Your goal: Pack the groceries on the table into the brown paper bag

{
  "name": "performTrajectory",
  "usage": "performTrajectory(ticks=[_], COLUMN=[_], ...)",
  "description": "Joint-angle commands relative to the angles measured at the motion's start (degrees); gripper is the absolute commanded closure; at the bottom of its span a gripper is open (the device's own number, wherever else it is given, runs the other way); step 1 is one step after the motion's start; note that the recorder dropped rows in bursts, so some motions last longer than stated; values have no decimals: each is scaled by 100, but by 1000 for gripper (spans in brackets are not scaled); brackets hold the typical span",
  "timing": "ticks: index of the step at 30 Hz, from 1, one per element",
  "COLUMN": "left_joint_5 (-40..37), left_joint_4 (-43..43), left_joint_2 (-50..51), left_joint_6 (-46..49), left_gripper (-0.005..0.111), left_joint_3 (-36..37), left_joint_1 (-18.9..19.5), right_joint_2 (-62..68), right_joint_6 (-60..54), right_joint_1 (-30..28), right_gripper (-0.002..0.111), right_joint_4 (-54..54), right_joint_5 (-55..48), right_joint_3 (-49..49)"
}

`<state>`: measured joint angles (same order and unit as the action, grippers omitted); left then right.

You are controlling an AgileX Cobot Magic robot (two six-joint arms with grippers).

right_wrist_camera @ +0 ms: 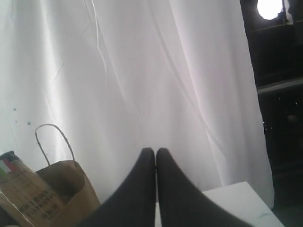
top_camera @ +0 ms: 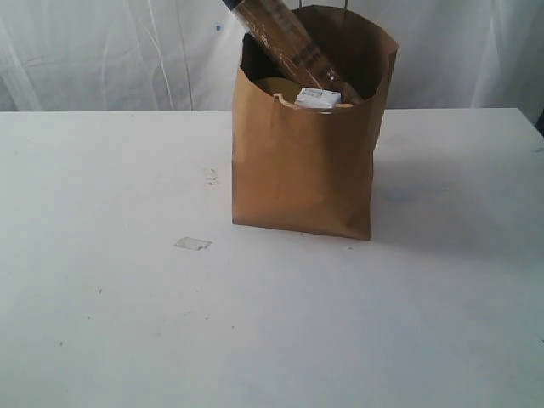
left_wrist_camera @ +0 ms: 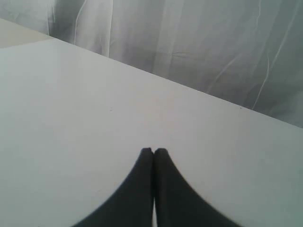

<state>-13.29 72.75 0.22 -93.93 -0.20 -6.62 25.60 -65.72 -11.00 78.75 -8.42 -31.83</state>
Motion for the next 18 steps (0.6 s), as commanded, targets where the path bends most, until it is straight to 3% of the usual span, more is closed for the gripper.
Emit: performTrajectory(ticks=[1,14,16,18], left_joint_5=[3,-12,-1,-1], left_joint_4=[44,44,44,44], left_joint_2=[-22,-22,-22,-22], left_joint_6=[-11,-11,-11,-11], left_gripper=[107,107,107,107], left_joint_3=[20,20,20,20], left_joint_1=[15,15,15,15], right_joint_2=[-239,-750,-883,-997], right_joint_6=[-68,-203,266,1742], right_joint_1=[-38,-47,-47,-47], right_gripper=[108,108,108,108], right_joint_4=[-61,-230,-842,-2369], right_joint_5=[-48,-1282,-910,-633], right_joint_3=[30,34,34,34])
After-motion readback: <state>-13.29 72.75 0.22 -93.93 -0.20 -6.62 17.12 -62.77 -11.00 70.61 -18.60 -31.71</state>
